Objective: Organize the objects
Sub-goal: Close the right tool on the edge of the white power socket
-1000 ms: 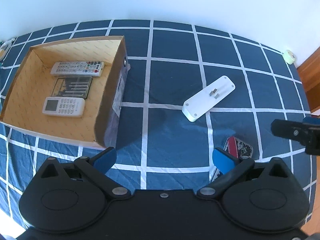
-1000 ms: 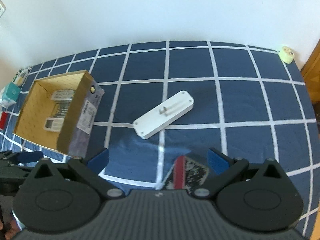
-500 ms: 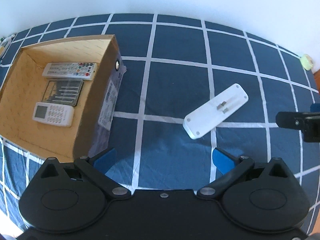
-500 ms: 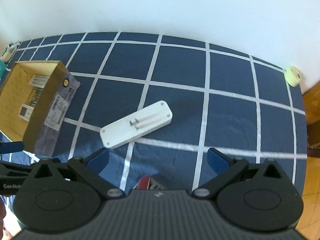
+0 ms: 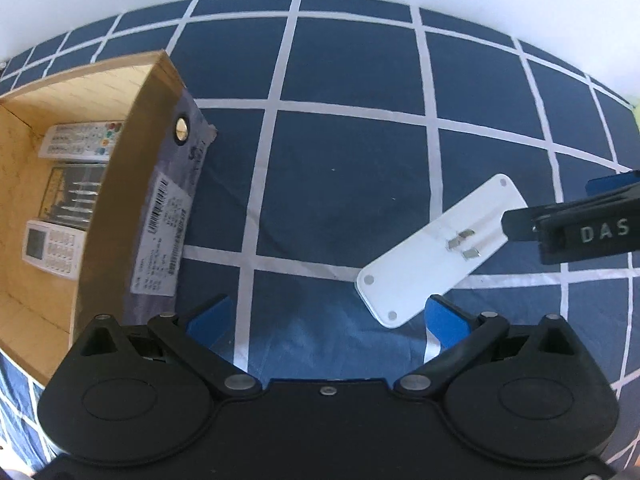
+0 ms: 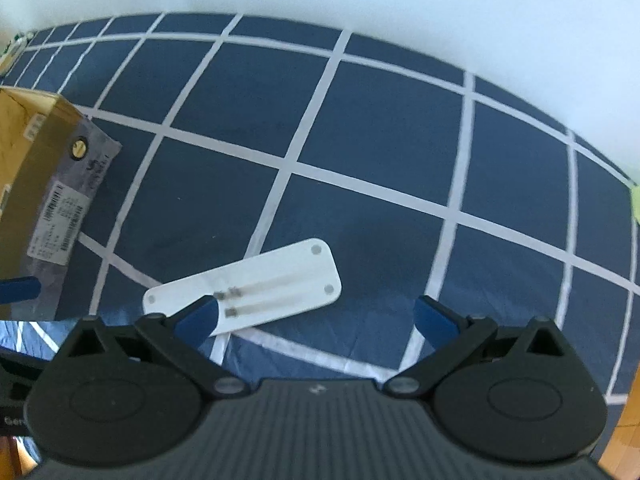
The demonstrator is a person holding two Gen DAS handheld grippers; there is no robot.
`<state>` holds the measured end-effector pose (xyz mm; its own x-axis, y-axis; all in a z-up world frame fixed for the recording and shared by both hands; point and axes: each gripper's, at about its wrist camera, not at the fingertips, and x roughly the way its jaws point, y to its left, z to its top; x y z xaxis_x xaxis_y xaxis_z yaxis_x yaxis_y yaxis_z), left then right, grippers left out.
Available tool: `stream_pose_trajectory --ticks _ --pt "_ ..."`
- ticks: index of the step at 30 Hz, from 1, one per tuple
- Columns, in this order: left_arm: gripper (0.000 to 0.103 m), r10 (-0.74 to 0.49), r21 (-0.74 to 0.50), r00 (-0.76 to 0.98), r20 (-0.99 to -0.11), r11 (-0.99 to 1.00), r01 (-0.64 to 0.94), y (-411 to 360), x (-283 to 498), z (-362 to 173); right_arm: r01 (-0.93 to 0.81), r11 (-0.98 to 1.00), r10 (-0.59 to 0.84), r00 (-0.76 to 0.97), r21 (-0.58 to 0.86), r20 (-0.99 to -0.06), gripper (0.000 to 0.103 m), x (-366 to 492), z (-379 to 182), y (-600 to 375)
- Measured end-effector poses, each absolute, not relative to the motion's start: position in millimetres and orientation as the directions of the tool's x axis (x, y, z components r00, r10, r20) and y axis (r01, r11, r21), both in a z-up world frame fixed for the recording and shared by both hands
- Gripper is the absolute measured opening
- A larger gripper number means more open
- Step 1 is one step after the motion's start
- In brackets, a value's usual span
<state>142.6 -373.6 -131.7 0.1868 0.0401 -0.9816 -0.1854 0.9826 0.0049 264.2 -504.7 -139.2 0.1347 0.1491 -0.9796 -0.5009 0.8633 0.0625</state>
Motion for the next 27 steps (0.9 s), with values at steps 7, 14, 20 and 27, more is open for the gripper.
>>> stream_pose_trajectory --ticks 7,14,20,27 --pt "0.103 0.038 0.011 0.142 -0.989 0.982 -0.189 -372 152 -153 -0.543 0.835 0.135 0.055 0.084 -0.989 0.103 277 -169 -490" --pt "0.103 0.030 0.006 0.128 -0.991 0.982 -0.189 -371 155 -162 -0.570 0.817 0.133 0.039 0.087 -0.990 0.103 279 -181 -481" --pt "0.103 0.016 -0.007 0.115 -0.993 0.980 -0.198 -370 154 -167 -0.608 0.789 0.125 0.014 0.091 -0.992 0.096 283 -191 -471" --pt "0.103 0.002 -0.022 0.116 -0.993 0.978 -0.207 -369 152 -168 -0.604 0.784 0.165 -0.026 0.147 -0.986 0.080 285 -188 -474"
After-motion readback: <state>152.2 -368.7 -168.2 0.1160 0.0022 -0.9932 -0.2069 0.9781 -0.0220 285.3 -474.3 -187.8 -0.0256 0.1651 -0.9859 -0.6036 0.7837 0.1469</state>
